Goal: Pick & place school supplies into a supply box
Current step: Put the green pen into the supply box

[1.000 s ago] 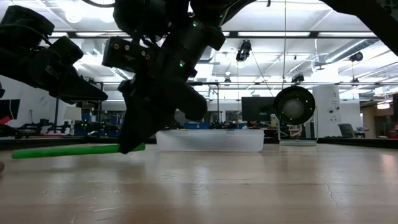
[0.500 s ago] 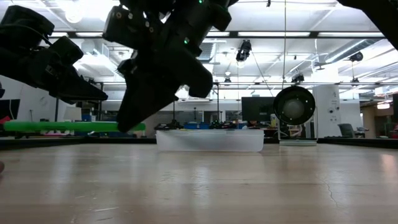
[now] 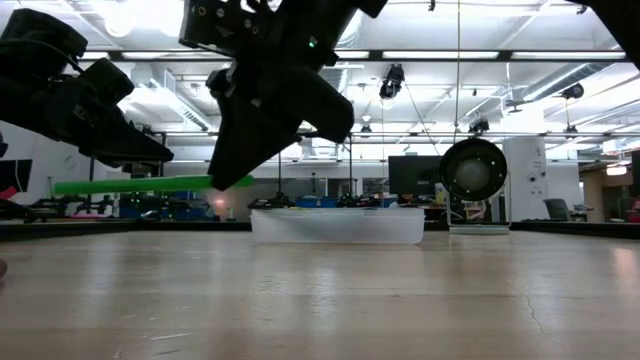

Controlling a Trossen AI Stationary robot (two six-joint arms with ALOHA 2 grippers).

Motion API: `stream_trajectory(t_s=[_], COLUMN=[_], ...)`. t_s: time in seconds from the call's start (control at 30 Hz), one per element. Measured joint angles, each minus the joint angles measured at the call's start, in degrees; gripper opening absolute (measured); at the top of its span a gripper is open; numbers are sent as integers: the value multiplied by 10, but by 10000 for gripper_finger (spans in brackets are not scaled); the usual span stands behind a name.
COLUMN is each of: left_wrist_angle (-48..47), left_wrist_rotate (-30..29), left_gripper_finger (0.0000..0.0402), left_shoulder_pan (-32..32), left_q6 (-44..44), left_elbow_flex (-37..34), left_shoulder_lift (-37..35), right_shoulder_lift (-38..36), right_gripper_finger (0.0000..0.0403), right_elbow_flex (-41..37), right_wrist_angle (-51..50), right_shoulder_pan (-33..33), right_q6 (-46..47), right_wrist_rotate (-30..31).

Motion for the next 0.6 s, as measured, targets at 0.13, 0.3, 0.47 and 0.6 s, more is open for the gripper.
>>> stream_trajectory(t_s=[0.13,0.3,0.47,0.6], left_wrist_angle=[0,0,0,0], left_wrist_rotate=[0,0,0,0], left_gripper_finger=[69,69,69,69], left_shoulder_pan=[0,0,0,0], left_q6=[0,0,0,0], left_elbow_flex=[0,0,0,0], left_shoulder_lift=[0,0,0,0], right_shoulder_lift=[-5,-6,-6,-6], right_gripper_finger=[63,63,63,63], right_elbow_flex=[0,0,0,0], right_wrist_angle=[-16,-37,-37,-37], right_shoulder_pan=[4,5,4,5], right_q6=[7,17,17,30], right_wrist_rotate=[47,97,144,206])
